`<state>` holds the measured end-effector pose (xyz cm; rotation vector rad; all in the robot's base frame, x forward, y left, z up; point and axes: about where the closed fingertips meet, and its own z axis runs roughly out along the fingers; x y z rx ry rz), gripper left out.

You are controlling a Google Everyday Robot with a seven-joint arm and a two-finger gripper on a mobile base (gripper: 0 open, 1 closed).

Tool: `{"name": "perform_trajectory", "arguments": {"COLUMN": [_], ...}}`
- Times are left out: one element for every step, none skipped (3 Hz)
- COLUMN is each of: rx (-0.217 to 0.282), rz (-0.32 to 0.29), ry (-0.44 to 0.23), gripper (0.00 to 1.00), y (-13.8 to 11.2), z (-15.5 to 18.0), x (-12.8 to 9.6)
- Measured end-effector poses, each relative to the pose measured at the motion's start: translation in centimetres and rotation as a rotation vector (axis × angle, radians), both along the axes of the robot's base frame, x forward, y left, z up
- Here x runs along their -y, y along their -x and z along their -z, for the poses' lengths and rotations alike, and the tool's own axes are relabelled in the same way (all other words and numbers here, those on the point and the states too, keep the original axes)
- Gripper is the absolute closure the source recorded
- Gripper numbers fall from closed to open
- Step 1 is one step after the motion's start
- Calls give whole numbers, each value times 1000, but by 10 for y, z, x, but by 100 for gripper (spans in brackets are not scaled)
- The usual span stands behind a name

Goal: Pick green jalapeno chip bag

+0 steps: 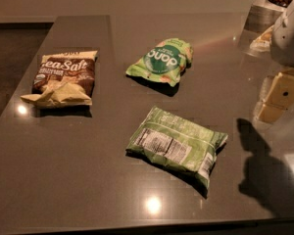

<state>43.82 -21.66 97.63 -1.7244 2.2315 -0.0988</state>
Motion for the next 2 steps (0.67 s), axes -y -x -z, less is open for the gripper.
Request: {"name": "perform_trajectory", "arguments": {"rx": [0,-16], "rz": [0,9], "ry": [0,-30], "gripper": [0,0], "y": [0,-10], "z": [0,0], "x": [0,-6]}}
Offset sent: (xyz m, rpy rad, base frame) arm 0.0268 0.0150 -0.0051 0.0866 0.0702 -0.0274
